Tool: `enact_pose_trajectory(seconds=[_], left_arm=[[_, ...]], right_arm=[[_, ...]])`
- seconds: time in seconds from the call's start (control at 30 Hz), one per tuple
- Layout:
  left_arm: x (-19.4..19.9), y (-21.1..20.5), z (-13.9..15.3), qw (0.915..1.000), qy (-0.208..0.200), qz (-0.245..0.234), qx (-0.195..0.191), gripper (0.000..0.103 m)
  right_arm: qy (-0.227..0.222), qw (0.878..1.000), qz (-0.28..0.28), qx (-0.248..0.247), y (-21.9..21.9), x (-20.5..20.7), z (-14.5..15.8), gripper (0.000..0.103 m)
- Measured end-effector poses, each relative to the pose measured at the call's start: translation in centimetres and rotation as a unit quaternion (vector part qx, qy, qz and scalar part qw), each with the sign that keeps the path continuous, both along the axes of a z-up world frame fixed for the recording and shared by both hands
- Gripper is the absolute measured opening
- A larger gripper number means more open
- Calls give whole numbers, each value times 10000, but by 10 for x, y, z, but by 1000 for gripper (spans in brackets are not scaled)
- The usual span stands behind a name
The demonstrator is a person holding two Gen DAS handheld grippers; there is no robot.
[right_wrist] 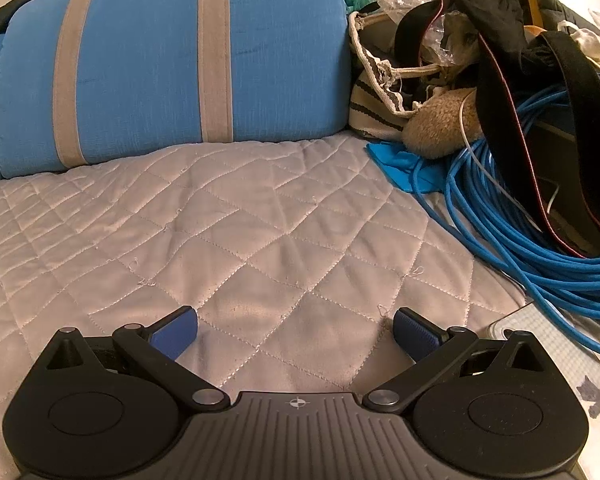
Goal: Fold clothes
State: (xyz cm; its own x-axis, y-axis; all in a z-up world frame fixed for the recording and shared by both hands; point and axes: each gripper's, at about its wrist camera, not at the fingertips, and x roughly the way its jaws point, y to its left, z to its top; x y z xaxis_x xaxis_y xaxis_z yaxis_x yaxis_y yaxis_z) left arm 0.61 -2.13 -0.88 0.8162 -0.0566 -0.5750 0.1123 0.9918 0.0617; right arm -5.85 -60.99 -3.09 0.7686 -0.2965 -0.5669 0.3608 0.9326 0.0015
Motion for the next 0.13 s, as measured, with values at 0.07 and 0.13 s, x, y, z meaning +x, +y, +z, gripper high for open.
enact_pose_trajectory(seconds=[0.07, 0.13], left_arm=[[0, 0, 0, 10000, 1, 1, -18, 103], [0, 0, 0, 10000, 2, 3, -22, 103]], right_arm=[[-12, 10000, -11, -12, 0, 0, 0, 103], [-15, 10000, -11, -9, 0, 0, 0, 103]])
